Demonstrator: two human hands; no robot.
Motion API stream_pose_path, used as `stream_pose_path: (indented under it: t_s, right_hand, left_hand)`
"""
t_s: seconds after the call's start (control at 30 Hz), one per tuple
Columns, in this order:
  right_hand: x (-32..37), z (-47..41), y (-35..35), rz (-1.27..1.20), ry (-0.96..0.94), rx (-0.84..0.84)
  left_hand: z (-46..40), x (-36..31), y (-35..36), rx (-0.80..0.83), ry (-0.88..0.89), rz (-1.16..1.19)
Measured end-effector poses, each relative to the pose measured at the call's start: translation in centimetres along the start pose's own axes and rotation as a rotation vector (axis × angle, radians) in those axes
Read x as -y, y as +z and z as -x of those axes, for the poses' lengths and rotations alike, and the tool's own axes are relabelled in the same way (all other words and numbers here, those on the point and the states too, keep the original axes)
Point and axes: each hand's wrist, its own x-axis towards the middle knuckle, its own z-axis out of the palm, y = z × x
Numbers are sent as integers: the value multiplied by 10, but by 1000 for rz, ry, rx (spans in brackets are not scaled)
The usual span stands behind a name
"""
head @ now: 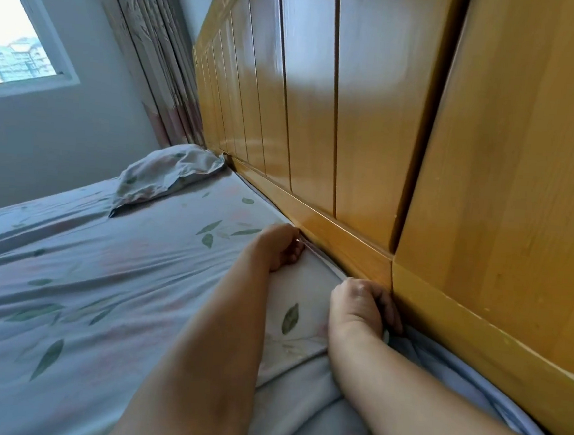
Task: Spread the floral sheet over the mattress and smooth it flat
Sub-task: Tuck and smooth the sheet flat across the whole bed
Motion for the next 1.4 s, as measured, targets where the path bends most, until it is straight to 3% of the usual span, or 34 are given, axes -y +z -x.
stream_pose_path:
  t_s: [0.1, 0.23, 0.33, 0.4, 0.67, 0.83, 1.0, 1.1, 1.23, 1.3, 1.4]
  right_hand:
    - [-2, 3, -2, -41, 33, 69]
    - [-12, 7, -8, -142, -68, 30]
    - [-29, 15, -13, -302, -198, -77]
    - [-37, 23, -12, -391, -233, -161]
    - [-57, 86, 10, -881, -57, -332]
    - [-76, 108, 29, -1165, -57, -155]
    - [-97, 140, 45, -1336, -220, 31]
    - [-110, 155, 50, -1476, -222, 26]
    - [-126, 180, 61, -1700, -136, -105]
    - [-133, 190, 74, -1813, -104, -135]
    - [-141, 197, 98, -2024, -84, -70]
  left_hand:
    - [13, -5, -3, 23, 66, -303]
    - [40, 14, -3, 80, 297, -261]
    - [54, 45, -8, 118, 554, -566]
    - [54, 53, -10, 178, 612, -706]
    - [35, 53, 8, 165, 460, -970]
    - [40, 54, 15, 92, 381, -1134]
    - [58, 56, 24, -51, 401, -1326]
    - [74, 53, 31, -17, 353, -1293]
    - [108, 47, 41, 129, 446, -1332]
    - [131, 43, 45, 164, 454, -1150]
    - [178, 29, 50, 304, 364, -547]
